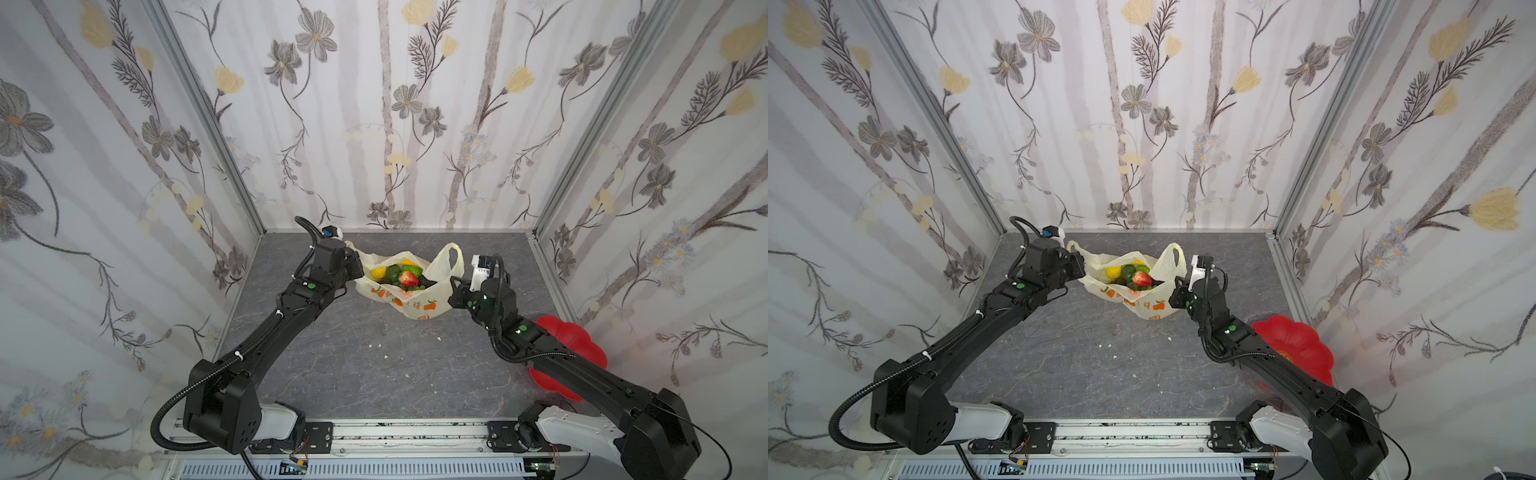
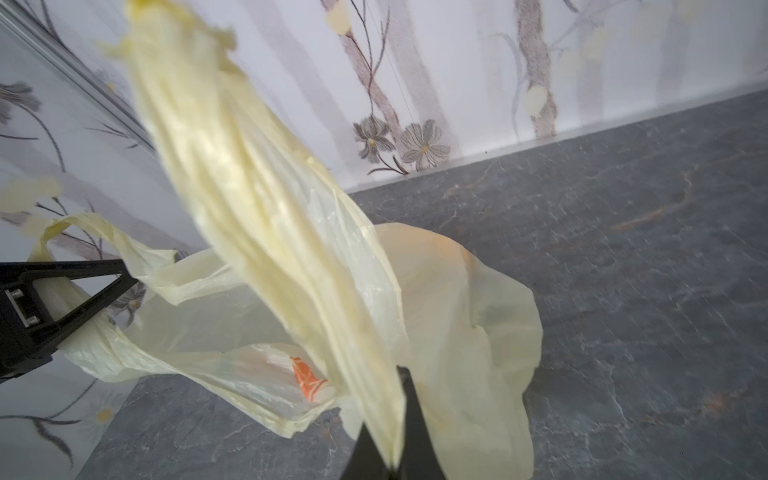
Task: Take the fake fruits out of the plastic bag
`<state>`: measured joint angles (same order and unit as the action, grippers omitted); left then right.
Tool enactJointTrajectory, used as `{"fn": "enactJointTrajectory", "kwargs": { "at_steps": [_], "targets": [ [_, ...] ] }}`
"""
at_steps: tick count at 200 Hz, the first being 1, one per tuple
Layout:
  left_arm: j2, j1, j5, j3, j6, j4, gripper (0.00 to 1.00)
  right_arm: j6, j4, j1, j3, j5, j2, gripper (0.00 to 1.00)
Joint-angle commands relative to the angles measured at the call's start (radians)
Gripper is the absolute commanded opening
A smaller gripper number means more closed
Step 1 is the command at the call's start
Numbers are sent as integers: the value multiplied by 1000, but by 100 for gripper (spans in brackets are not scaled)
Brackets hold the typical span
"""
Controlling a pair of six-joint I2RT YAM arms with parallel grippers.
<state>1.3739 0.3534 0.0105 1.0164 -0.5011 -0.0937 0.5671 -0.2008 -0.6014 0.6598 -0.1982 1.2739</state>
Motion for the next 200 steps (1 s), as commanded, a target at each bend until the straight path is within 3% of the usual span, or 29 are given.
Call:
{"fn": "enactJointTrajectory", "kwargs": {
  "at_steps": [1,53,86,105,123,163,172,200],
  "targets": [
    [31,-69,77,-119,-93,185,0,58,-117,4,-101,-55,3,0],
    [76,-84,94,-226,-102,219,0,133,-193,3,-221,-27,49,0],
    [-88,-51,37,-278,-87,146,48,101,-183,-24,-201,-28,11,0],
    [-199,-30,-38,-272,-64,33,66,87,-173,-44,-184,-35,7,0],
    [-290,-22,-107,-240,-34,-93,76,74,-164,-69,-171,-54,8,0],
    [-395,-3,-227,-77,24,-344,81,61,-159,-99,-162,-84,13,0],
    [-393,40,-264,-28,26,-383,80,60,-157,-103,-159,-87,15,0],
    [-326,290,-363,121,-10,-452,76,55,-144,-112,-148,-100,10,0]
  ]
}}
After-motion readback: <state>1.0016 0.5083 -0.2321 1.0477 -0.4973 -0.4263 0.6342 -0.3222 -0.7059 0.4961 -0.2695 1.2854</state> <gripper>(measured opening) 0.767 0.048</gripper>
